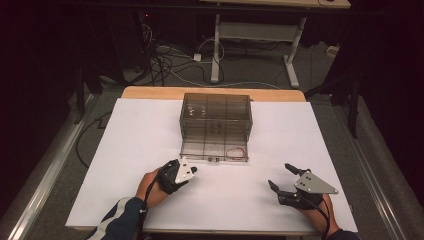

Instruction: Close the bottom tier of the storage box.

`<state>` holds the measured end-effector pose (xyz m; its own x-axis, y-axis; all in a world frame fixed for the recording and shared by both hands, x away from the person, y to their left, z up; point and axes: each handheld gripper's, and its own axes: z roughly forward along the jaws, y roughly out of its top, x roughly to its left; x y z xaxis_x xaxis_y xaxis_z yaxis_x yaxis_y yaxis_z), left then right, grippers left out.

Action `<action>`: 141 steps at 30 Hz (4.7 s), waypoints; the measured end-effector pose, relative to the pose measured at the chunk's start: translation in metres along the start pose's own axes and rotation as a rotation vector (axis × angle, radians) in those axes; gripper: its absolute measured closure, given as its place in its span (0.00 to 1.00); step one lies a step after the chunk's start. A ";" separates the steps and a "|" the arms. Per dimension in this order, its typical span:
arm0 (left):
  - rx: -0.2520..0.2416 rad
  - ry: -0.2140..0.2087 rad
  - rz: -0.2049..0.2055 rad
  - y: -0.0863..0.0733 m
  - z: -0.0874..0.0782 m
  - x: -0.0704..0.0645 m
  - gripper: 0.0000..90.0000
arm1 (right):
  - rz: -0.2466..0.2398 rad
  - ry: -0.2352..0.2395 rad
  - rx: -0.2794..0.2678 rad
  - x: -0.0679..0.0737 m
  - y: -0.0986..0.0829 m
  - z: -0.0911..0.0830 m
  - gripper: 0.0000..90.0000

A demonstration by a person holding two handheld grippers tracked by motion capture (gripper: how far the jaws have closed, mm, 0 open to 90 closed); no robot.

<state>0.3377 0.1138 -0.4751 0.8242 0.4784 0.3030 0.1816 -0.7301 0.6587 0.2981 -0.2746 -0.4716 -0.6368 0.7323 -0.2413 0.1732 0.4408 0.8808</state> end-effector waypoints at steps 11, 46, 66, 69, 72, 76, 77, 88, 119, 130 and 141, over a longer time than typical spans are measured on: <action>0.008 0.006 0.013 0.015 0.016 0.006 0.97 | -0.003 -0.002 -0.008 0.001 0.001 -0.003 0.26; 0.076 0.024 0.050 0.034 0.049 0.017 0.97 | -0.012 0.008 -0.016 0.002 0.004 -0.005 0.27; 0.101 0.038 0.077 0.039 0.057 0.027 0.97 | -0.008 0.015 -0.015 0.001 0.003 -0.006 0.27; 0.104 0.042 0.080 0.040 0.057 0.028 0.97 | -0.009 0.014 -0.015 0.001 0.003 -0.006 0.27; 0.104 0.044 0.082 0.040 0.058 0.029 0.97 | -0.009 0.013 -0.014 0.001 0.003 -0.006 0.27; 0.106 0.052 0.089 0.041 0.059 0.029 0.97 | -0.013 0.013 -0.016 0.001 0.004 -0.006 0.27; 0.106 0.054 0.089 0.041 0.060 0.029 0.97 | -0.009 0.013 -0.017 0.000 0.004 -0.006 0.27; 0.128 0.066 0.101 0.040 0.066 0.032 0.97 | -0.008 0.010 -0.018 -0.001 0.003 -0.006 0.27; 0.140 0.099 0.108 0.046 0.073 0.041 0.97 | -0.013 0.017 -0.013 0.000 0.003 -0.006 0.28; 0.133 0.114 0.105 0.048 0.074 0.044 0.97 | -0.017 0.018 -0.011 0.001 0.003 -0.006 0.28; 0.135 0.143 0.106 0.046 0.072 0.051 0.97 | -0.016 0.019 -0.009 0.001 0.003 -0.006 0.28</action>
<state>0.4265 0.0694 -0.4792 0.7600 0.4526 0.4665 0.1760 -0.8342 0.5226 0.2937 -0.2760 -0.4668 -0.6536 0.7150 -0.2480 0.1560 0.4479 0.8804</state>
